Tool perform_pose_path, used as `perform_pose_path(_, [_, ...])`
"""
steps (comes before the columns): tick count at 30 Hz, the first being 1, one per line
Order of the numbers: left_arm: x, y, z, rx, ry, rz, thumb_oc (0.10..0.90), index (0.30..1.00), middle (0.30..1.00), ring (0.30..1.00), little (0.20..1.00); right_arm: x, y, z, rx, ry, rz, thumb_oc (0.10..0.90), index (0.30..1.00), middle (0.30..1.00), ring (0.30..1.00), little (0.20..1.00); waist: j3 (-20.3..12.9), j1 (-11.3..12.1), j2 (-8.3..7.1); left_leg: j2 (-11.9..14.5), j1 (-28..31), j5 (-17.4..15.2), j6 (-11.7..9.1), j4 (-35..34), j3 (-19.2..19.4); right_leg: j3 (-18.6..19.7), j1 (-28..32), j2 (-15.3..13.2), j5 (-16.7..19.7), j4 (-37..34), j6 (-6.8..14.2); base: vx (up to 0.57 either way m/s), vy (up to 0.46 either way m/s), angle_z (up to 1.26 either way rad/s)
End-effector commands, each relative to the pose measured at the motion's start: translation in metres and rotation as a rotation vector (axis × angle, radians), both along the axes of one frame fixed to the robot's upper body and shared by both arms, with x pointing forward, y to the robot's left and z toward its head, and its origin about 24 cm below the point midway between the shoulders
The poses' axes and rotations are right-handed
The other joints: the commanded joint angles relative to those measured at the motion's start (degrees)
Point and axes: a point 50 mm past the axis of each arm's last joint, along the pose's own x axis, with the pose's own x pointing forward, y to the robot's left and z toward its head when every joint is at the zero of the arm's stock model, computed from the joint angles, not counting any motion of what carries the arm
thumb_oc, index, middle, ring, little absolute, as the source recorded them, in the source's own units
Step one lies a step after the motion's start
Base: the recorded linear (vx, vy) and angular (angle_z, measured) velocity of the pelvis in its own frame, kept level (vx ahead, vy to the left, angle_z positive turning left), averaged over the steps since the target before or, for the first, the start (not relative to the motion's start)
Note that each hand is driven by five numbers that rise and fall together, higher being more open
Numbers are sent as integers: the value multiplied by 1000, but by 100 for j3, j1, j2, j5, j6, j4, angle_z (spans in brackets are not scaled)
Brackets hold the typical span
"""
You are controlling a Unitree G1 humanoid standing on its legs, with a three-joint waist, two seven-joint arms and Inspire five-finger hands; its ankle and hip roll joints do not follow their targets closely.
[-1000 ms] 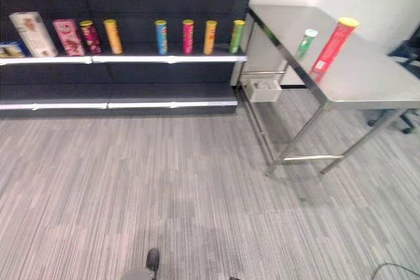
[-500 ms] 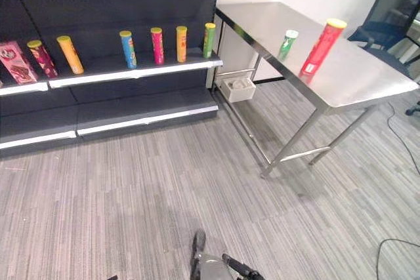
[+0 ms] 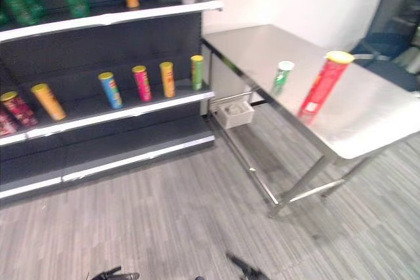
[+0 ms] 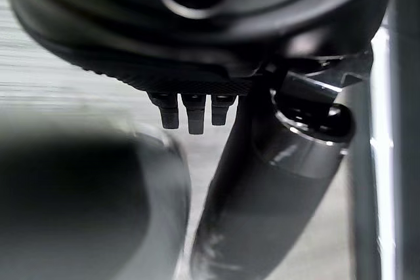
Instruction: Put the goods on the table back onto the shelves and tidy them up.
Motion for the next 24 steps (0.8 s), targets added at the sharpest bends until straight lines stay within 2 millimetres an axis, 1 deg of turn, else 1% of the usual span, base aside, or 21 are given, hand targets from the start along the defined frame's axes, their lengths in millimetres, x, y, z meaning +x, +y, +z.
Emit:
perform_pose_path(1, [-8, -23, -5, -42, 26, -5, 800, 900, 900, 900, 900, -13, 0, -5, -46, 48, 24, 800, 900, 900, 900, 900, 160, 377, 75, -428, 156, 1067, 240, -1713, -1220, 356, 37, -177, -240, 179, 557, 521, 223, -122])
perform_pose_path(2, [-9, -27, -6, -49, 35, 34, 800, 900, 900, 900, 900, -17, 2, -7, -61, 72, 51, 800, 900, 900, 900, 900, 209, 443, 161, -403, 10, 1347, 89, -2337, -2008, 760, 187, -81, -365, 211, 559, 338, 144, -125])
perform_pose_path(3, [-9, -27, -6, -49, 35, 34, 800, 900, 900, 900, 900, -17, 2, -7, -61, 72, 51, 800, 900, 900, 900, 900, 213, 446, 160, -402, 17, 1348, 89, -2342, -2005, 762, 191, -81, -365, 211, 559, 295, 195, -153])
perform_pose_path(4, [-10, -29, -7, -51, 44, 43, 800, 900, 900, 900, 900, -25, 1, -10, -53, 100, 39, 800, 900, 900, 900, 900, 228, 392, 205, -290, 8, 1398, 52, -2507, -1958, 875, 247, -76, -453, 227, 595, 286, 340, -174])
perform_pose_path(5, [-14, -28, -7, -56, 57, 36, 800, 900, 900, 900, 900, -38, -3, -14, -44, 137, 1, 800, 900, 900, 900, 900, 119, 274, 330, -134, 172, 1397, 87, -2474, -1818, 1090, 265, -116, -599, 339, 694, 365, 470, -169])
perform_pose_path(7, [-11, -24, -6, -37, 44, -31, 800, 900, 900, 900, 900, -58, -9, -18, -27, 187, -61, 800, 900, 900, 900, 900, 40, 161, 330, -235, 277, 1283, 184, -2273, -1621, 1255, 183, -302, -664, 734, 775, 331, 456, -106])
perform_pose_path(8, [-8, -23, -5, -27, 39, -92, 800, 900, 900, 900, 900, -65, -10, -19, -19, 204, -75, 800, 900, 900, 900, 900, 10, 90, 346, -262, 314, 1253, 237, -2272, -1514, 1342, 63, -340, -648, 998, 841, 197, 266, -91])
perform_pose_path(9, [-8, -23, -5, -26, 40, -92, 800, 900, 900, 900, 900, -65, -10, -19, -19, 204, -75, 800, 900, 900, 900, 900, 10, 109, 341, -263, 319, 1248, 239, -2271, -1494, 1361, 53, -343, -660, 1016, 843, 221, 318, -124])
perform_pose_path(10, [-1, -19, -3, 4, 35, -214, 800, 900, 900, 900, 900, -74, -12, -21, 0, 234, -96, 800, 900, 900, 900, 900, 38, 8, 370, -343, 546, 1135, 403, -2310, -1188, 1506, -185, -355, -654, 1610, 997, 205, 286, -115])
perform_pose_path(11, [3, -18, -2, 22, 33, -271, 800, 900, 900, 900, 900, -80, -15, -22, 1, 253, -108, 800, 900, 900, 900, 900, 68, -60, 414, -387, 665, 1085, 478, -2352, -1047, 1450, -336, -378, -544, 1916, 1085, 268, 370, -117])
perform_pose_path(13, [10, -16, -1, 38, 21, -313, 800, 900, 900, 900, 900, -84, -17, -22, 4, 265, -131, 800, 900, 900, 900, 900, 202, -118, 511, -429, 888, 996, 610, -2408, -792, 1184, -792, -487, -201, 2762, 1180, 138, 221, -96])
perform_pose_path(14, [10, -16, 0, 38, 21, -313, 800, 900, 900, 900, 900, -84, -17, -22, 4, 265, -131, 800, 900, 900, 900, 900, 204, -109, 504, -435, 889, 994, 611, -2407, -783, 1194, -808, -491, -216, 2792, 1181, 76, 189, -73])
perform_pose_path(15, [13, -15, 0, 40, 14, -323, 800, 900, 900, 900, 900, -84, -18, -22, 13, 262, -146, 800, 900, 900, 900, 900, 278, -128, 561, -447, 985, 950, 667, -2438, -677, 937, -1014, -582, -132, 3184, 1158, 79, 213, -52])
perform_pose_path(16, [15, -17, 1, 39, 14, -344, 800, 900, 900, 900, 900, -85, -17, -22, 25, 260, -159, 800, 900, 900, 900, 900, 346, -152, 619, -458, 1085, 897, 730, -2464, -548, 599, -1173, -712, -118, 3545, 1102, 217, 414, -39])
perform_pose_path(17, [9, -21, -2, 23, 38, -374, 800, 900, 900, 900, 900, -89, -14, -23, 29, 272, -142, 800, 900, 900, 900, 900, 342, -97, 673, -496, 1298, 748, 820, -2564, -193, -292, -1280, -1148, -128, 3865, 1020, 183, 315, -56])
perform_pose_path(18, [9, -21, -2, 23, 38, -374, 800, 900, 900, 900, 900, -89, -14, -23, 28, 273, -142, 800, 900, 900, 900, 900, 342, -103, 666, -506, 1303, 749, 822, -2569, -198, -295, -1279, -1160, -140, 3878, 1022, 268, 314, -76])
perform_pose_path(19, [1, -22, -3, 12, 64, -384, 800, 900, 900, 900, 900, -91, -14, -24, 25, 276, -122, 800, 900, 900, 900, 900, 295, -102, 643, -568, 1474, 646, 849, -2713, 73, -908, -1347, -1366, -200, 3716, 992, 201, 124, -88])
perform_pose_path(20, [-2, -22, -4, 8, 70, -377, 800, 900, 900, 900, 900, -90, -15, -24, 21, 275, -121, 800, 900, 900, 900, 900, 294, -100, 618, -565, 1582, 575, 813, -2784, 197, -1080, -1438, -1289, -314, 3480, 957, 272, 105, -77])
perform_pose_path(21, [-3, -22, -4, 3, 75, -374, 800, 900, 900, 900, 900, -90, -17, -23, 13, 274, -117, 800, 900, 900, 900, 900, 279, -116, 603, -554, 1631, 524, 780, -2807, 245, -1142, -1547, -1158, -325, 3136, 954, 229, -22, -58])
perform_pose_path(23, [-5, -24, -5, 1, 81, -373, 800, 900, 900, 900, 900, -88, -20, -22, -12, 270, -96, 800, 900, 900, 900, 900, 319, -178, 555, -582, 1812, 379, 744, -2829, 338, -1232, -1857, -982, -43, 2436, 1034, 217, -34, -75])
perform_pose_path(24, [-5, -24, -5, 1, 81, -373, 800, 900, 900, 900, 900, -88, -20, -22, -13, 270, -96, 800, 900, 900, 900, 900, 321, -174, 562, -574, 1816, 375, 743, -2829, 343, -1231, -1848, -971, -34, 2421, 1033, 291, -20, -101])
